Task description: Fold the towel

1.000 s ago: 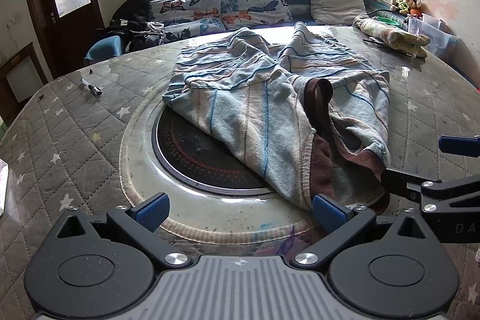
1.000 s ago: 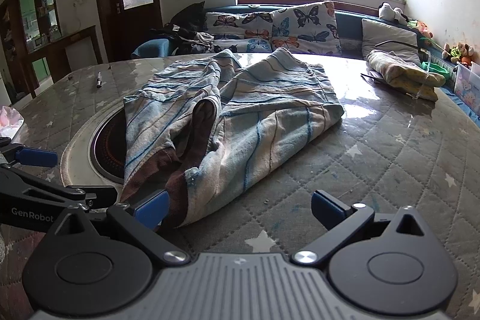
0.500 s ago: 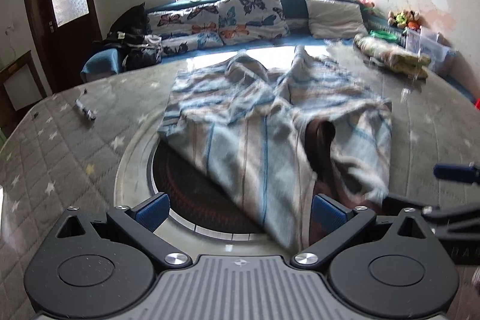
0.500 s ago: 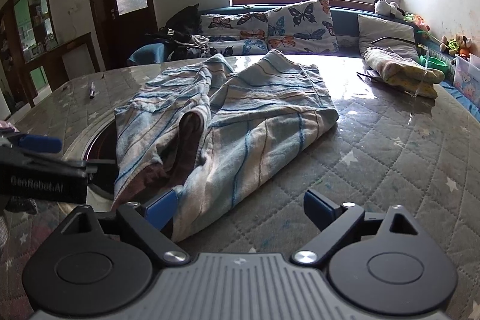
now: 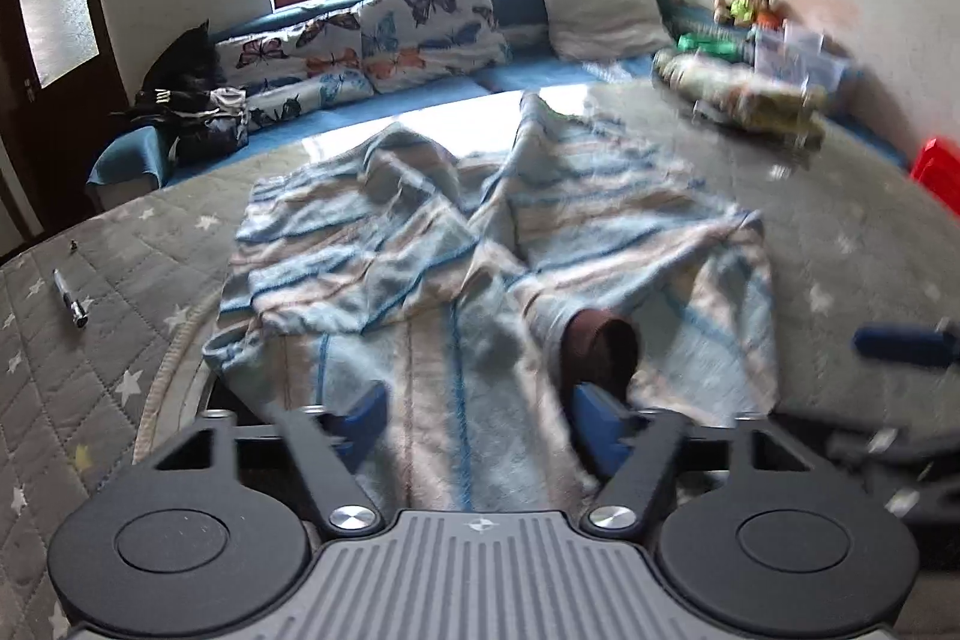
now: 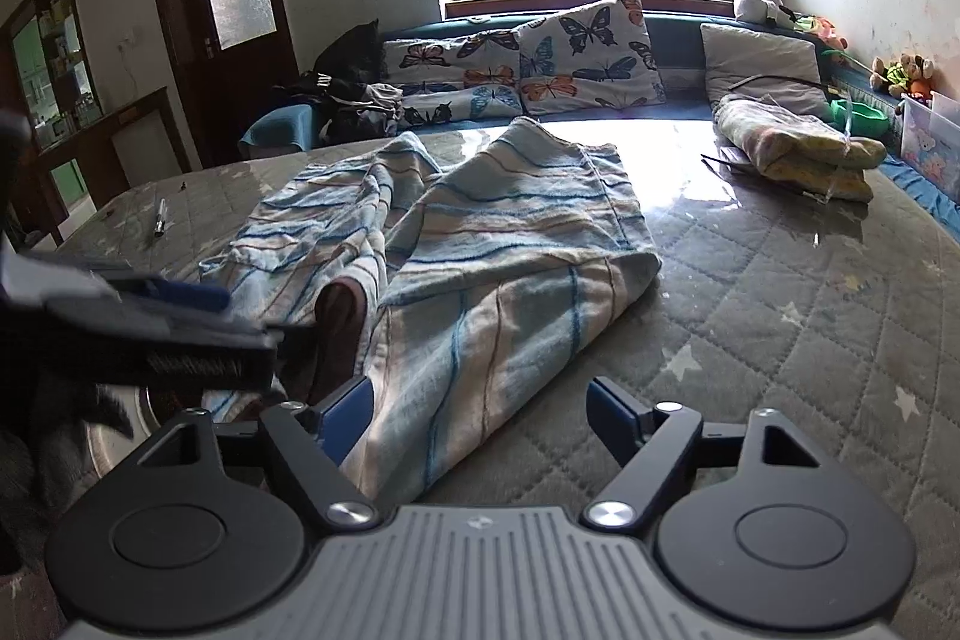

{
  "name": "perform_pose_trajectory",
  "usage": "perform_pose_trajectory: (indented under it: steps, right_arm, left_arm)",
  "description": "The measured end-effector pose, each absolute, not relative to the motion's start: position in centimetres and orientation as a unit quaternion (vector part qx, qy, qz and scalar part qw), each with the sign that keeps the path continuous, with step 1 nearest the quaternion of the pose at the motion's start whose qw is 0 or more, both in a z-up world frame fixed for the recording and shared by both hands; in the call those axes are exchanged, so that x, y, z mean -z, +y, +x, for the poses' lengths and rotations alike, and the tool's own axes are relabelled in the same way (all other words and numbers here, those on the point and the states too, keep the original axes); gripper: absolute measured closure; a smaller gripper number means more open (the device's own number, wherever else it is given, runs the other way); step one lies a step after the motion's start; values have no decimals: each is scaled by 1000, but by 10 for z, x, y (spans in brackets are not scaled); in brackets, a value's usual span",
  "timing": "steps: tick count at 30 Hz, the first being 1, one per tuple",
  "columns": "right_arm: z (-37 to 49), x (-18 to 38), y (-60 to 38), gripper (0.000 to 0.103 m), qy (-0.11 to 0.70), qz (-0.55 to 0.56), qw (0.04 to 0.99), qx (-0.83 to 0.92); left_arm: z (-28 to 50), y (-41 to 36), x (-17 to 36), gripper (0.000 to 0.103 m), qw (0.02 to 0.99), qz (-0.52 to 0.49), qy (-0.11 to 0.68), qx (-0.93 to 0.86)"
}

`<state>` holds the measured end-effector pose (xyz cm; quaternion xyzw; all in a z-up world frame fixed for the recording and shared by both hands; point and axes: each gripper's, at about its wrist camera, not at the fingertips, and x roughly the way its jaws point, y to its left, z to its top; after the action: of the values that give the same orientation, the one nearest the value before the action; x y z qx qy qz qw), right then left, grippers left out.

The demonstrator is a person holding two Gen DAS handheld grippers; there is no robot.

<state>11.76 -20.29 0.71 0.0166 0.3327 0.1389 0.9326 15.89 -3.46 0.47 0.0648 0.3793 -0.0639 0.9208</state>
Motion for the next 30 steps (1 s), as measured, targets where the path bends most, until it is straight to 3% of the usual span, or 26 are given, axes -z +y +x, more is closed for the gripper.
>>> perform_pose_trajectory:
  steps: [1,3,6,14,22,30]
  right_arm:
    - [120,-7,-202,25,332,15,933,-140]
    - [126,-7,-201,29,331,12,933,-142]
    - [135,-5,-198,33,335,9,931,-145]
    - [138,6,-174,42,353,-9,918,-178]
    - [116,15,-168,80,371,-28,906,-203]
    - [90,13,-170,94,372,-46,902,-216]
  left_arm:
    - [158,-31,-2,71,919,60,384,66]
    - [153,-23,0,85,919,48,385,66]
    - [144,-10,-2,94,923,32,379,59]
    - [110,26,-9,98,932,-18,362,20]
    - [63,50,-12,100,933,-30,358,-5]
    - [56,56,-23,97,935,-42,352,4]
